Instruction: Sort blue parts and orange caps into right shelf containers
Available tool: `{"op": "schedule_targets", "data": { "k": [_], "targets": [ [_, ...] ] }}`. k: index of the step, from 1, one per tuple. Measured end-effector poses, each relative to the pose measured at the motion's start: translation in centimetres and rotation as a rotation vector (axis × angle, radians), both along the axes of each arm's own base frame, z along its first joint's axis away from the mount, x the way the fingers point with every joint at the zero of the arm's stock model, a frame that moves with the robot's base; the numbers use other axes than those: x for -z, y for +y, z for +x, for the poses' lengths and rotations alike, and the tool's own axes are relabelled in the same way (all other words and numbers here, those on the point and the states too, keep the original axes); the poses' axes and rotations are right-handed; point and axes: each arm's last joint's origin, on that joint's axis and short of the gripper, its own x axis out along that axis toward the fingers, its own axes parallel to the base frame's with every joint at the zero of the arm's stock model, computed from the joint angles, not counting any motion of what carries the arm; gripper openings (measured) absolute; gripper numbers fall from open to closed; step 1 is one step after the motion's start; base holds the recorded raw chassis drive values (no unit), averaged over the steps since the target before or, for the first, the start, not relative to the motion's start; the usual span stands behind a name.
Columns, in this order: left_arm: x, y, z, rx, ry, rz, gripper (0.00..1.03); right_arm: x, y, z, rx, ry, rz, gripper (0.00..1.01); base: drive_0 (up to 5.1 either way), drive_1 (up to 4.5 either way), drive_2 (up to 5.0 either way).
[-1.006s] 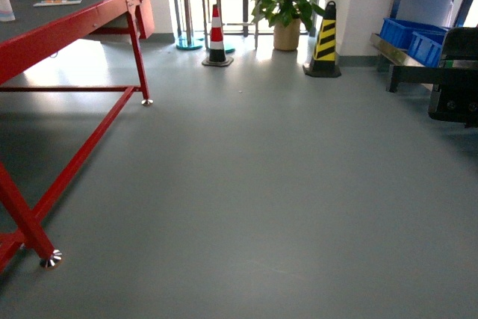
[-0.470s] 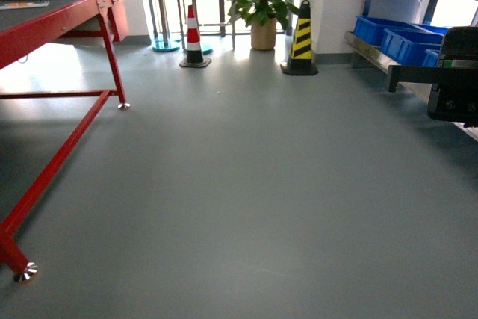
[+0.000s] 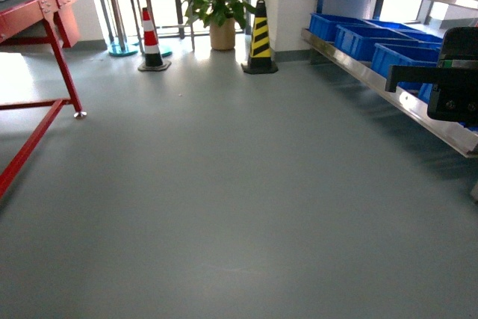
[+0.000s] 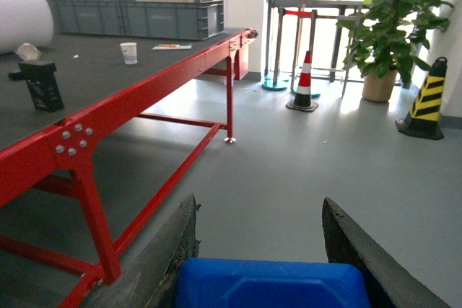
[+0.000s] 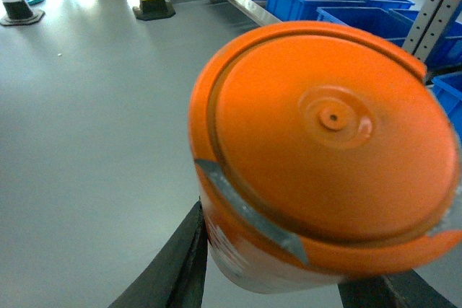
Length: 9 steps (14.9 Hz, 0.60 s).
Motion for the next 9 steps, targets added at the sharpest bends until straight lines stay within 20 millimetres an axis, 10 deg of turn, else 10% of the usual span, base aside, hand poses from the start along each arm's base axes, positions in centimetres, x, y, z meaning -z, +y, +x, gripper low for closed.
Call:
{"op": "schedule_targets", "data": {
  "k": [9],
  "targets": [
    [0.0,0.0,0.0,0.0,0.0,0.0,0.41,0.0,0.01,0.0,0.0,0.0,0.0,0.41,-1.4,-1.44,-1.4]
  ]
}}
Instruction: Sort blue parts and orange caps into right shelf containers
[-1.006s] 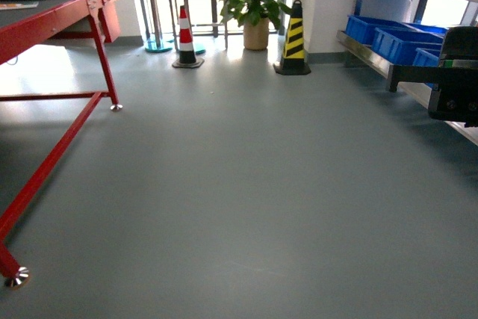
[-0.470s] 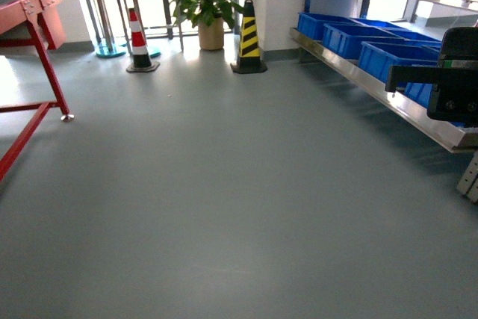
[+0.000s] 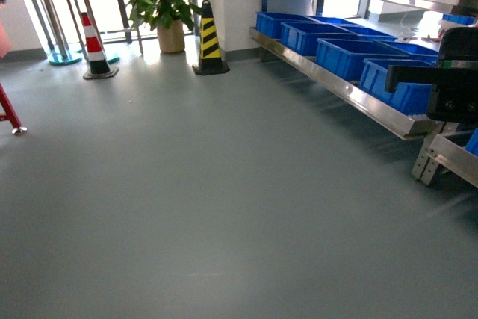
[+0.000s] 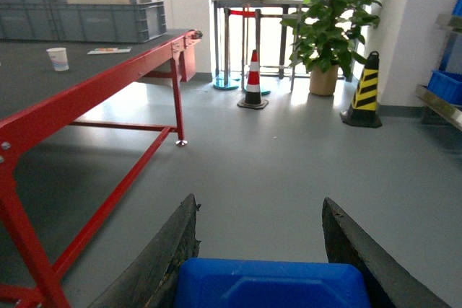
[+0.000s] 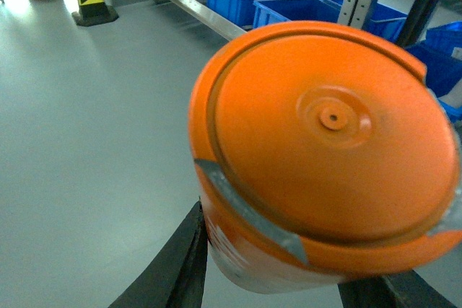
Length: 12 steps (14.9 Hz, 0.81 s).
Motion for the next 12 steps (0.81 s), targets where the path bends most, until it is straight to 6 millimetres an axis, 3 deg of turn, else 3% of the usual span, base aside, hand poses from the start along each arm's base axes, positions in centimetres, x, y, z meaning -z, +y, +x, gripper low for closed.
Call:
{"op": "schedule_targets", "data": {
  "k": [12],
  "targets": [
    [0.0,-0.01,0.0,0.002,0.0,0.0,0.41,-0.01,-0.01,0.0,0.0,0.0,0.001,0.41,-1.4,-1.41,-1.4]
  ]
}}
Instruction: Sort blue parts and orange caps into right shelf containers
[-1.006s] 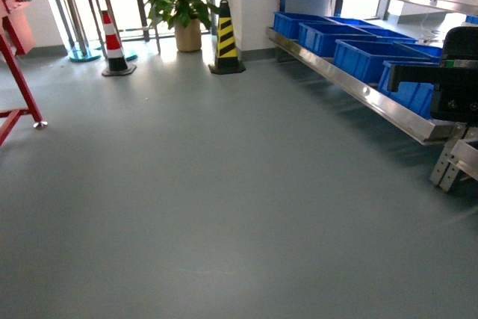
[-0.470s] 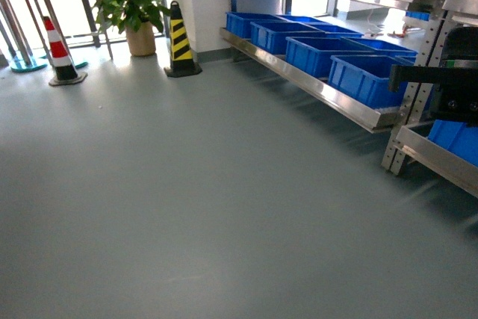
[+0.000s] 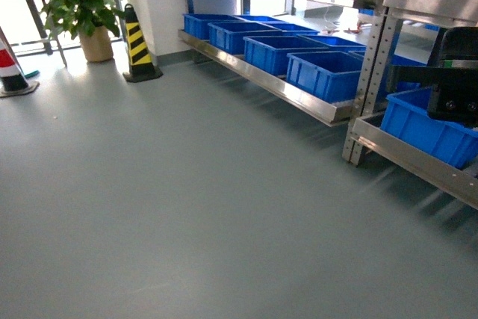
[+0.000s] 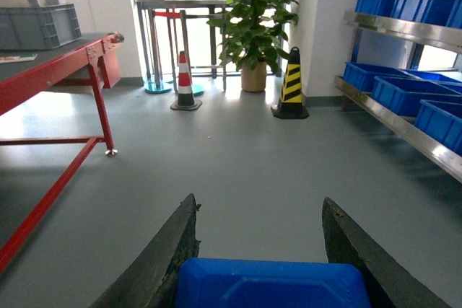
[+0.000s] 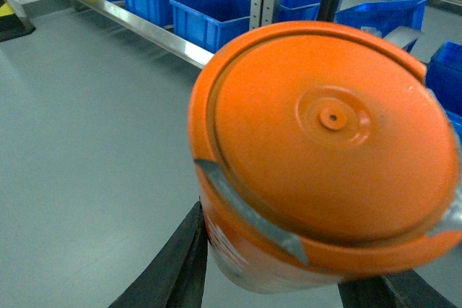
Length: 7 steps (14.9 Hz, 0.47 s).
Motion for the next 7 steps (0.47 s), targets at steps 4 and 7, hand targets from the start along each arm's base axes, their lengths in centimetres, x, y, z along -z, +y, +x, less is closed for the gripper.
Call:
{"op": "schedule_targets", "data": {
  "k": [4,7],
  "targets": [
    [0.0,0.01,0.0,-0.001,0.0,0.0,0.41,0.01,0.0,0.0,0.0,0.0,0.0,0.41,-1.5,-1.53,-1.5],
    [0.0,0.01,0.0,0.0,0.0,0.0,0.41,0.01,0.0,0.0,0.0,0.0,0.0,0.41,-1.4,-1.41,-1.4]
  ]
}}
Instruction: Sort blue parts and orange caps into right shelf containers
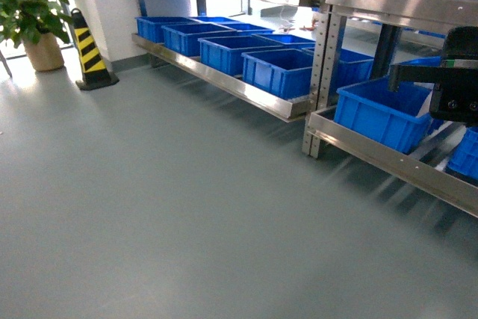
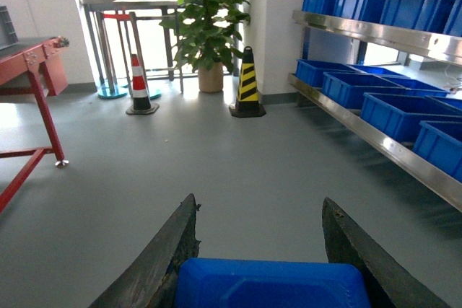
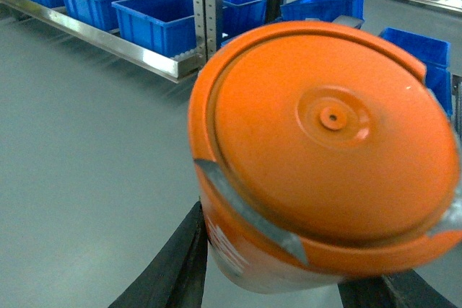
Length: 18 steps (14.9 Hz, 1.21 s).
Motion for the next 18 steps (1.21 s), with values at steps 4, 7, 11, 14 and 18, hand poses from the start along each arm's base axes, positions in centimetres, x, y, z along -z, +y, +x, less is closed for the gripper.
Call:
{"op": "schedule_targets", "data": {
  "k": [4,7,11,14,18],
  "targets": [
    [0.0,0.0,0.0,-0.001,0.0,0.0,0.41,0.0,0.0,0.0,0.0,0.0,0.0,0.41,-1.5,-1.48,-1.5],
    [0.0,-0.01,0.0,0.0,0.0,0.0,0.41,-0.01,0.0,0.0,0.0,0.0,0.0,0.41,-1.5,-1.52,-1.5],
    [0.0,-0.01,0.0,0.0,0.0,0.0,0.41,0.0,0.0,0.0,0.0,0.0,0.0,0.41,-1.5,-1.49,-1.5],
    [0.0,0.02,0.0,-0.001,0.0,0.0,0.41,0.0,0.0,0.0,0.0,0.0,0.0,0.41,-1.6,-1.61,-1.6],
    [0.0,0.02,0.0,-0.002,0.0,0.0,0.41,0.0,0.01,0.0,-0.001,0.0,0.0,0.41,-1.5,-1.51,-1.5]
  ]
}}
